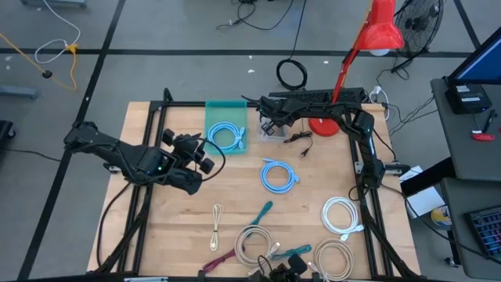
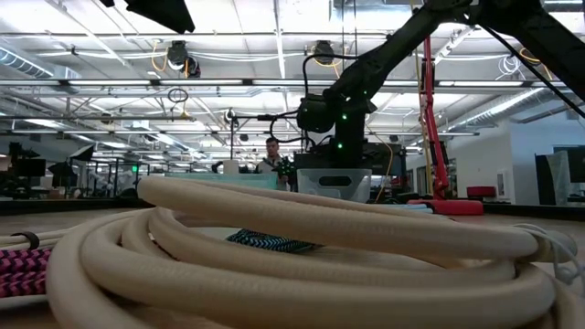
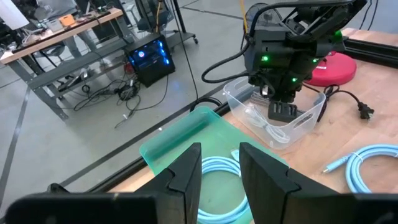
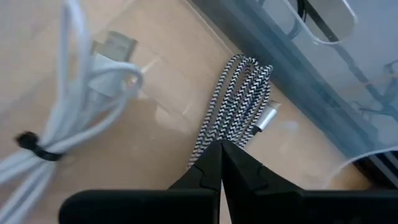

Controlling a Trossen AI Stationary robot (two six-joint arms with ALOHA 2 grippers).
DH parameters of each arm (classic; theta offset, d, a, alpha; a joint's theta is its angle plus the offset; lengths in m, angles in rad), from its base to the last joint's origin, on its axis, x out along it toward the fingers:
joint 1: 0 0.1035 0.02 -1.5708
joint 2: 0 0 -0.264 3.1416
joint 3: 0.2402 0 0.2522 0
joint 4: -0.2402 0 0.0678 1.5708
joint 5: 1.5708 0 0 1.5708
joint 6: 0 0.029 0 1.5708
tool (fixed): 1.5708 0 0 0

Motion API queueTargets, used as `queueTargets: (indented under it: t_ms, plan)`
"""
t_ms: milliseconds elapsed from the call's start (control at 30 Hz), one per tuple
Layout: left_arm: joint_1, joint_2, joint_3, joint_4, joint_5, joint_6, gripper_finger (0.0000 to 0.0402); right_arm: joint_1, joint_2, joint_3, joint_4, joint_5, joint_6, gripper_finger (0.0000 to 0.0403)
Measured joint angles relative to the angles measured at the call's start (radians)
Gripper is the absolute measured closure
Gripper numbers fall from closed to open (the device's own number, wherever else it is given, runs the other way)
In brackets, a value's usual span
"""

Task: Pick and place items into bin
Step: Put the black white charger cable into the transparent bin

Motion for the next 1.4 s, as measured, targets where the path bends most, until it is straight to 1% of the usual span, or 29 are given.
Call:
queueTargets:
  t_ms: [200,333,467,833,967,1400]
  plan:
    - [0.0,0.0,0.0,0.0,0.0,0.001,0.0289,0.008,-0.007,0.004,0.018,-0.002,-0.005,0.0403]
    - [0.0,0.0,0.0,0.0,0.0,0.001,0.0289,0.034,-0.014,0.033,0.063,-0.002,-0.034,0.0403]
    - [0.0,0.0,0.0,0.0,0.0,0.001,0.0289,0.049,-0.014,0.069,0.055,-0.002,-0.047,0.0403]
    - [0.0,0.0,0.0,0.0,0.001,0.0,0.0289,0.024,-0.013,0.07,-0.016,-0.007,-0.027,0.0403]
    - [0.0,0.0,0.0,0.0,0.001,0.0,0.0289,0.024,-0.013,0.07,-0.014,-0.058,-0.028,0.0403]
    - [0.0,0.0,0.0,0.004,0.001,0.0,0.0289,0.014,0.001,0.069,-0.054,-0.109,-0.002,0.0403]
